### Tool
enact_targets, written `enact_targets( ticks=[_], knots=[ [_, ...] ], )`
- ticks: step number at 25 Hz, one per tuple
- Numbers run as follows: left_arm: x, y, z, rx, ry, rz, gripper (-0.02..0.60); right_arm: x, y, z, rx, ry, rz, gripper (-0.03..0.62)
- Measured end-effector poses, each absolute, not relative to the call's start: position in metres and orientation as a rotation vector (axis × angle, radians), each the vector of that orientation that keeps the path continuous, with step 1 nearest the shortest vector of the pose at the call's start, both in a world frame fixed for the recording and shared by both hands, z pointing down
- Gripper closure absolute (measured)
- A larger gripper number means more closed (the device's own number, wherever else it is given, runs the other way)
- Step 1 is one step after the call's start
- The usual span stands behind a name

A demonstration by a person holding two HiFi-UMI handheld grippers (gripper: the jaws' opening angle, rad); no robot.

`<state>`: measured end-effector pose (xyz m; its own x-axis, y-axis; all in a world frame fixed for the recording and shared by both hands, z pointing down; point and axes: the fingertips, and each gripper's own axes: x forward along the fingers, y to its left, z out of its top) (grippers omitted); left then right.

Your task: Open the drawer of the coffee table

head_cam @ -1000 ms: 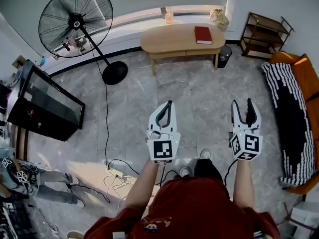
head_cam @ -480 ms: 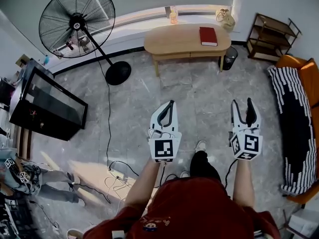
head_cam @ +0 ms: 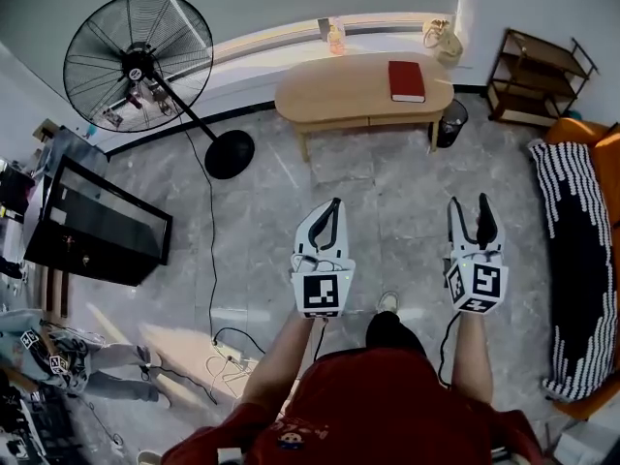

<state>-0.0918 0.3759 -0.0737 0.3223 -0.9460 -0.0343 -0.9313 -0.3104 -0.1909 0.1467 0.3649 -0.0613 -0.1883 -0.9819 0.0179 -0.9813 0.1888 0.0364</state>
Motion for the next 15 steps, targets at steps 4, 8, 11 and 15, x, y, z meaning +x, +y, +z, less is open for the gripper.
enact_targets(
  ticks=[4,8,11,15],
  knots=[
    [-0.077,0.331,-0.073,-2.411,1.729,-0.124,0.575,0.158,0.318,-0.057,1.967,-2.400,-0.005,0.365],
    [-0.061,0.287,-0.068,-2.410,1.742,-0.142,0.575,0.175,0.275,-0.050,1.959,-2.406,0.021,0.365],
    [-0.049,0.259,-0.063,-2.414,1.743,-0.157,0.575,0.187,0.247,-0.044,1.956,-2.402,0.039,0.365],
    [-0.034,0.223,-0.060,-2.422,1.755,-0.155,0.575,0.202,0.213,-0.041,1.949,-2.403,0.050,0.365]
  ],
)
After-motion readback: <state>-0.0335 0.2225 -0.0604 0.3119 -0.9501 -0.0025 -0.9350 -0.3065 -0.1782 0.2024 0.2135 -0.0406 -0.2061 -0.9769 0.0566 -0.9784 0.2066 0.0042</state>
